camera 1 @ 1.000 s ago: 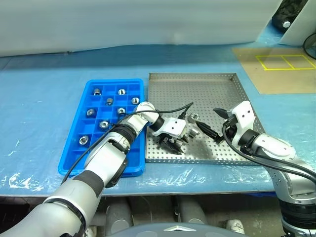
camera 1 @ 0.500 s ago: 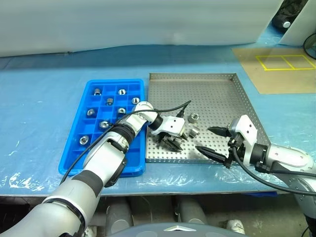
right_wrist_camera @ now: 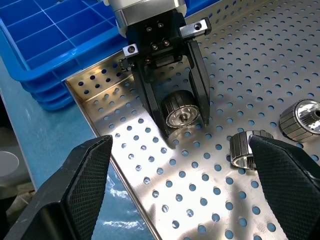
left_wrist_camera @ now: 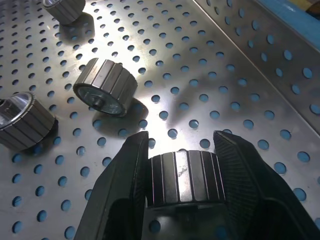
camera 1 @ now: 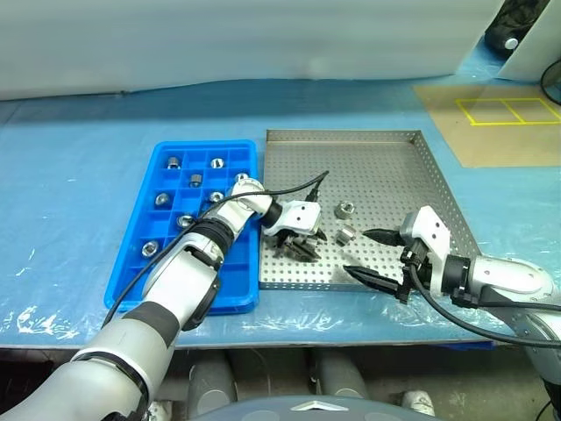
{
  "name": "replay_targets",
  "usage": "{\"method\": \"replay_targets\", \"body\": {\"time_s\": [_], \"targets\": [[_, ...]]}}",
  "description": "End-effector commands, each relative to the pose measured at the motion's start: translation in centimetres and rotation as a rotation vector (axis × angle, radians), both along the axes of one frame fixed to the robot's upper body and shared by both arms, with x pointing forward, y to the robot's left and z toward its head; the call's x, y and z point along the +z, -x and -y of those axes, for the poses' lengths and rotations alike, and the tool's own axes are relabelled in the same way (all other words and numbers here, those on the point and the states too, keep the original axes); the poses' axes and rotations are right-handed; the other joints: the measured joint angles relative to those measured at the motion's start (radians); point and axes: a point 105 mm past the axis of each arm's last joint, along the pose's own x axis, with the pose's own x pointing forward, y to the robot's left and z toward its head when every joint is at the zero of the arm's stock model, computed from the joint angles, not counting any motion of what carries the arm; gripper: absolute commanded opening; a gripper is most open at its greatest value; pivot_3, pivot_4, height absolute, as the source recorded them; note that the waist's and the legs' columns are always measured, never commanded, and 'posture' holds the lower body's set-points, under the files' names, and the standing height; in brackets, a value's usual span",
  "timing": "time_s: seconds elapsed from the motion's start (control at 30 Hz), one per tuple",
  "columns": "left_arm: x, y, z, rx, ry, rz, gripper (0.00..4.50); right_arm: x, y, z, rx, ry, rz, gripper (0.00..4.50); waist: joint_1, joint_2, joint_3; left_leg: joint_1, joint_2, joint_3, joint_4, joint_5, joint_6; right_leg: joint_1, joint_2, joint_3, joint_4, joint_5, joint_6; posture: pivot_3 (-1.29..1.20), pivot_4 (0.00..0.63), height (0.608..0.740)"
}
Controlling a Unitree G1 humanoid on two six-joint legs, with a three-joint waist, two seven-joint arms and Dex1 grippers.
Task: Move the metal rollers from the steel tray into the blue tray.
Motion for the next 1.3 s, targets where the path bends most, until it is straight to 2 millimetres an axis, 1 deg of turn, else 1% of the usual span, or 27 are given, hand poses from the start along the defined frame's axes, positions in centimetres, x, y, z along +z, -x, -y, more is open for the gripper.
{"method": "replay_targets", "body": {"time_s": [0.03,0.07,0.13,0.23,0.33,0.4,0.43,0.5,0.6,0.63,0.73,0.77,0.87,0.97,1.07,1.17,1.3], "targets": [[5.3,-0.9,0.9,0.015,0.198,0.027,1.73,0.9,-0.4,-1.0,0.061,-0.008,0.048,4.5,0.001,0.0,0.0,0.0,0.0,0.0,0.0,0.0,0.0,-0.001,0.0,0.0,0.0,0.0,0.0,-0.43,0.15,0.74],[6.0,-1.0,0.8,0.018,0.225,0.015,1.73,0.9,-0.5,-1.1,0.072,-0.008,0.049,4.5,0.001,0.0,0.0,-0.001,0.0,0.0,0.0,0.0,0.0,-0.001,0.0,0.0,0.0,0.0,0.0,-0.43,0.15,0.74],[7.7,-1.0,-0.1,0.033,0.291,-0.028,1.73,1.1,-1.0,-1.6,0.105,-0.007,0.057,4.5,0.001,0.0,0.0,-0.001,0.0,0.0,0.0,0.0,0.0,-0.002,0.0,0.0,0.001,0.0,0.0,-0.39,0.15,0.74],[9.4,-0.8,-2.4,0.073,0.352,-0.085,1.73,1.2,-2.3,-2.4,0.162,-0.003,0.073,4.5,-0.002,0.0,0.0,-0.001,0.0,0.0,-0.001,0.001,-0.001,-0.003,0.0,0.0,0.002,0.0,0.0,-0.3,0.15,0.74],[10.2,0.0,-4.8,0.135,0.375,-0.122,1.73,1.1,-3.4,-3.4,0.22,-0.005,0.086,4.5,0.003,0.001,0.0,0.001,0.001,0.0,-0.002,0.001,-0.002,-0.003,0.002,0.0,0.003,0.0,-0.001,-0.25,0.15,0.74],[10.4,0.9,-6.1,0.168,0.377,-0.155,1.73,1.3,-4.1,-4.0,0.256,-0.012,0.098,4.5,0.013,0.001,0.0,0.0,0.002,0.0,-0.004,0.001,-0.002,-0.003,0.002,0.0,0.003,0.0,-0.001,-0.16,0.15,0.74],[10.4,1.6,-7.0,0.183,0.375,-0.175,1.73,1.4,-4.6,-4.5,0.274,-0.018,0.109,4.5,0.016,0.001,0.0,0.0,0.002,0.0,-0.004,0.001,-0.002,-0.004,0.001,-0.001,0.003,0.0,-0.001,-0.16,0.15,0.74],[10.0,2.8,-8.8,0.24,0.366,-0.217,1.73,1.7,-5.5,-5.6,0.32,-0.035,0.127,4.5,0.029,0.001,0.001,-0.001,0.002,0.0,-0.004,0.001,-0.002,-0.005,0.001,-0.001,0.003,0.0,-0.001,-0.08,0.15,0.74],[9.1,4.0,-11.2,0.341,0.34,-0.213,1.73,2.1,-6.3,-7.3,0.403,-0.059,0.137,4.5,0.045,0.002,0.001,-0.004,0.002,0.0,-0.005,0.002,-0.003,-0.008,0.001,-0.003,0.004,0.0,-0.001,0.02,0.15,0.74],[8.9,4.5,-12.0,0.372,0.331,-0.217,1.73,2.1,-6.5,-8.0,0.441,-0.063,0.136,4.5,0.054,0.002,0.001,-0.004,0.003,0.0,-0.005,0.002,-0.003,-0.009,0.001,-0.003,0.005,0.0,-0.002,0.05,0.15,0.74],[8.6,5.9,-13.7,0.433,0.314,-0.212,1.73,2.1,-6.6,-9.6,0.53,-0.07,0.134,4.5,0.073,0.002,0.001,-0.005,0.003,0.0,-0.005,0.003,-0.004,-0.01,0.001,-0.004,0.005,-0.001,-0.002,0.1,0.15,0.74],[8.5,6.3,-14.3,0.461,0.31,-0.212,1.73,2.1,-6.7,-10.1,0.56,-0.071,0.134,4.5,0.083,0.002,0.001,-0.005,0.004,0.0,-0.005,0.003,-0.005,-0.01,0.001,-0.004,0.005,-0.001,-0.002,0.16,0.15,0.74],[8.1,7.1,-16.2,0.547,0.286,-0.188,1.73,1.9,-6.9,-11.4,0.628,-0.078,0.13,4.5,0.11,0.002,0.001,-0.007,0.003,-0.001,-0.005,0.003,-0.005,-0.01,0.001,-0.005,0.005,-0.001,-0.002,0.21,0.15,0.74],[7.5,7.7,-17.3,0.612,0.278,-0.185,1.73,1.6,-7.1,-12.2,0.667,-0.082,0.126,4.5,0.125,0.002,0.001,-0.007,0.003,-0.002,-0.005,0.003,-0.005,-0.01,0.001,-0.006,0.005,-0.001,-0.002,0.25,0.15,0.74],[6.7,8.1,-17.6,0.663,0.275,-0.183,1.73,1.4,-7.1,-12.7,0.692,-0.083,0.125,4.5,0.141,0.002,0.001,-0.008,0.003,-0.002,-0.005,0.003,-0.005,-0.01,0.0,-0.006,0.006,-0.001,-0.002,0.26,0.15,0.74],[5.8,9.2,-17.7,0.656,0.239,-0.215,1.73,1.4,-7.2,-12.7,0.694,-0.084,0.128,4.5,0.146,0.002,0.001,-0.008,0.003,-0.003,-0.005,0.004,-0.006,-0.01,0.0,-0.007,0.006,-0.001,-0.002,0.26,0.15,0.74],[4.4,10.4,-18.8,0.683,0.18,-0.265,1.73,1.1,-7.4,-12.2,0.676,-0.075,0.127,4.5,0.148,0.002,0.001,-0.009,0.003,-0.004,-0.005,0.004,-0.007,-0.011,0.0,-0.007,0.006,-0.001,-0.002,0.24,0.15,0.74]]}}
